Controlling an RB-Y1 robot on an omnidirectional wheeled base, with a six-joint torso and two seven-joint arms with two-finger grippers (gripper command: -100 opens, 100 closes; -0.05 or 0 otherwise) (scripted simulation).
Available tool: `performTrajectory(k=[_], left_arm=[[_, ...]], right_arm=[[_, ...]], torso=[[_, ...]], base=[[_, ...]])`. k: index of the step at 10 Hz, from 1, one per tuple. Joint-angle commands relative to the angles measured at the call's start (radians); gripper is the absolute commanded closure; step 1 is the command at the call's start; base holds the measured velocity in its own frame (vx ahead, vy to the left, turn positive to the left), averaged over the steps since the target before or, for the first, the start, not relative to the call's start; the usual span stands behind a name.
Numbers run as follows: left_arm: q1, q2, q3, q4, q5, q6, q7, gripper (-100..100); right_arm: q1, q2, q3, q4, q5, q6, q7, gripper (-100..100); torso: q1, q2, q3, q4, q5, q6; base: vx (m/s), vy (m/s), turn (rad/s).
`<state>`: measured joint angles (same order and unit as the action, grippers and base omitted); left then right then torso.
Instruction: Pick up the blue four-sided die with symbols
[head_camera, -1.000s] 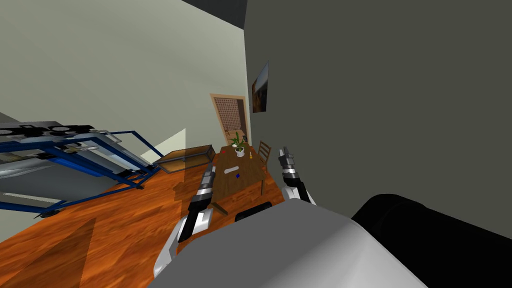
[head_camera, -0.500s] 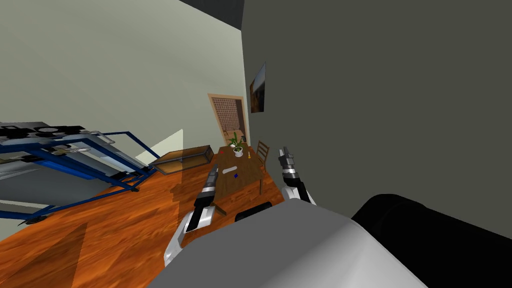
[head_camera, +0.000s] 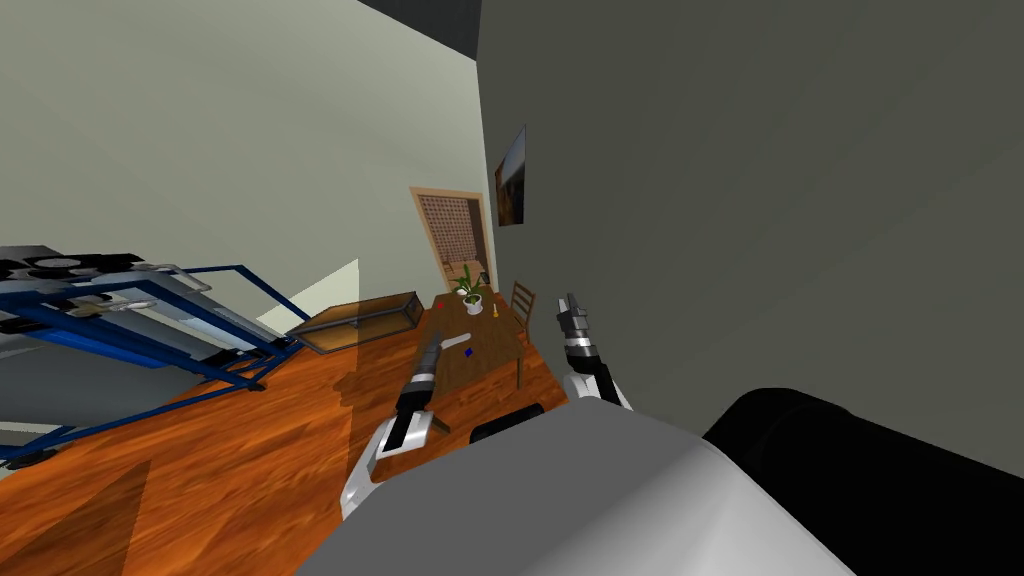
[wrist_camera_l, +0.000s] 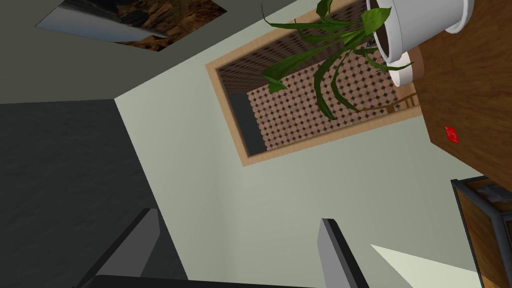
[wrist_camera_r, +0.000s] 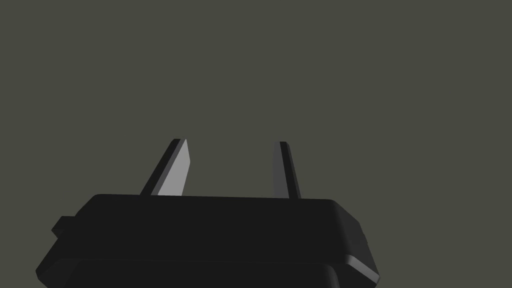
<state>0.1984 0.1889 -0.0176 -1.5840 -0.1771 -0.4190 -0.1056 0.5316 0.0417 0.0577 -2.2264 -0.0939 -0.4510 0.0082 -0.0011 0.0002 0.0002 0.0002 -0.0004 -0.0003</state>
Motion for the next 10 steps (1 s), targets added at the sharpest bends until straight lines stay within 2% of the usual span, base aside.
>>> performTrajectory(k=[1,2,5,8,10], left_arm=[[-0.027,0.01,-0.004,0.05,-0.013,0.015,-0.012,-100],[-0.027,0.01,-0.004,0.064,-0.013,0.015,-0.012,-100],[-0.076,0.024,-0.015,0.154,-0.039,0.048,-0.04,-100],[-0.1,0.032,-0.021,0.225,-0.052,0.066,-0.054,-100],[-0.147,0.05,-0.036,0.301,-0.079,0.106,-0.082,-100]], right_arm=[[0.0,0.0,0.0,0.0,0.0,0.0,0.0,0],[0.0,0.0,0.0,0.0,0.0,0.0,0.0,0],[0.0,0.0,0.0,0.0,0.0,0.0,0.0,0],[0.0,0.0,0.0,0.0,0.0,0.0,0.0,0],[0.0,0.0,0.0,0.0,0.0,0.0,0.0,0]], torso=[[0.0,0.0,0.0,0.0,0.0,0.0],[0.0,0.0,0.0,0.0,0.0,0.0],[0.001,-0.001,0.0,0.0,0.0,0.0],[0.001,-0.001,-0.001,0.0,0.0,0.0],[0.001,-0.001,-0.001,0.0,0.0,0.0]], base=[[-0.003,-0.022,-0.081],[-0.001,-0.015,-0.035],[0.002,-0.012,-0.066],[0.005,-0.005,-0.055],[0.013,0.001,-0.118]])
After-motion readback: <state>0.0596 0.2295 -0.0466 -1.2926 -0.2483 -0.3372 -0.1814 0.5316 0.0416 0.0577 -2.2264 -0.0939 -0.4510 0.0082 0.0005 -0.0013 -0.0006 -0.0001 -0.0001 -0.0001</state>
